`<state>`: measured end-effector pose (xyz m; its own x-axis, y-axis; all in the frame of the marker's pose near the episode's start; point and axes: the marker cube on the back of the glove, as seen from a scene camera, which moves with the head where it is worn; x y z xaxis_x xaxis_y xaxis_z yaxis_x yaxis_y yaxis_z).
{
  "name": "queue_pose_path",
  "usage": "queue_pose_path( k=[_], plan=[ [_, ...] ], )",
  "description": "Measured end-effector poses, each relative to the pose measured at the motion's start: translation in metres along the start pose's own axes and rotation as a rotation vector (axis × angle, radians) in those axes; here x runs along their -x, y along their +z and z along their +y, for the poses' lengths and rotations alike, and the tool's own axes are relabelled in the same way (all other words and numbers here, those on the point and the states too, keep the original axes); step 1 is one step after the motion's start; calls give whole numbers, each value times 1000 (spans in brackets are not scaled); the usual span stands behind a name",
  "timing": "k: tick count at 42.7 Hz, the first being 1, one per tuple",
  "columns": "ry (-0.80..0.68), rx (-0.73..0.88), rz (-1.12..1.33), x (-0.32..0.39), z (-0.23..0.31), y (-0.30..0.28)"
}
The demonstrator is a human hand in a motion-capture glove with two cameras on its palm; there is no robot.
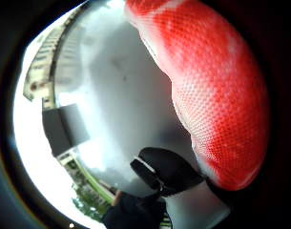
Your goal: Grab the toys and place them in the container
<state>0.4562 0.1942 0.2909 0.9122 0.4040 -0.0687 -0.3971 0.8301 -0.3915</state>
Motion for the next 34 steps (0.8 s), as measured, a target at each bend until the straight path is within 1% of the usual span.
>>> queue_pose_path(
  k=[6, 17, 24, 30, 34],
  plan=[
    [17, 17, -37, -2, 0, -2],
    [23, -134, 62, 6, 2, -22],
    [28, -98, 2, 17, -4, -32],
    [53, -109, -43, 32, -1, -61],
    [63, -128, -54, 49, 9, -100]
  ],
)
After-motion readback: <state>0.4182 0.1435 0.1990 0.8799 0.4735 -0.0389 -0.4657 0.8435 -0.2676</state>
